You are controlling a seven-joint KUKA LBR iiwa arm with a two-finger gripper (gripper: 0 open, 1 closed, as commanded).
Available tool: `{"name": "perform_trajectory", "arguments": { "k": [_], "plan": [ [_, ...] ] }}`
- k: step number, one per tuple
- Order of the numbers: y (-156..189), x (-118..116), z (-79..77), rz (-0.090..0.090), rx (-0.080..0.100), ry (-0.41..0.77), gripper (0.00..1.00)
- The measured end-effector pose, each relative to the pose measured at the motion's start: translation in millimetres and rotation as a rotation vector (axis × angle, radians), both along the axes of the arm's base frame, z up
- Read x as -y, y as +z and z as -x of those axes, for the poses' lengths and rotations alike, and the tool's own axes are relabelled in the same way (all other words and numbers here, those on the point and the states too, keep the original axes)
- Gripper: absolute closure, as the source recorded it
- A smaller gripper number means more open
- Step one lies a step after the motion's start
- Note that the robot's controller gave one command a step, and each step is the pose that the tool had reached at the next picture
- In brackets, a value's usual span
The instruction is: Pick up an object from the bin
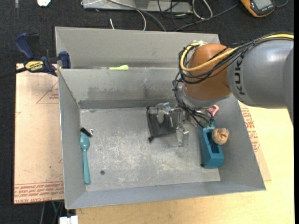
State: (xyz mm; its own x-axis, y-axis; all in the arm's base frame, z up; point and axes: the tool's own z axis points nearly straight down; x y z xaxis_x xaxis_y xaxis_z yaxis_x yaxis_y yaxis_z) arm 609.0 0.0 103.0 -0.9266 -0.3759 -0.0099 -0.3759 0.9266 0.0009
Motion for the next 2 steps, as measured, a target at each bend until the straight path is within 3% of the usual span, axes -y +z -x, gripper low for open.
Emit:
{"name": "perform_trajectory", "arguments": {
  "k": [1,2],
  "plan": [
    [-2,31,-28.2,0.001,-0.003,-0.032,0.0],
    [-29,37,-31.1,-0.001,0.015,0.154,0.0]
  ]
}}
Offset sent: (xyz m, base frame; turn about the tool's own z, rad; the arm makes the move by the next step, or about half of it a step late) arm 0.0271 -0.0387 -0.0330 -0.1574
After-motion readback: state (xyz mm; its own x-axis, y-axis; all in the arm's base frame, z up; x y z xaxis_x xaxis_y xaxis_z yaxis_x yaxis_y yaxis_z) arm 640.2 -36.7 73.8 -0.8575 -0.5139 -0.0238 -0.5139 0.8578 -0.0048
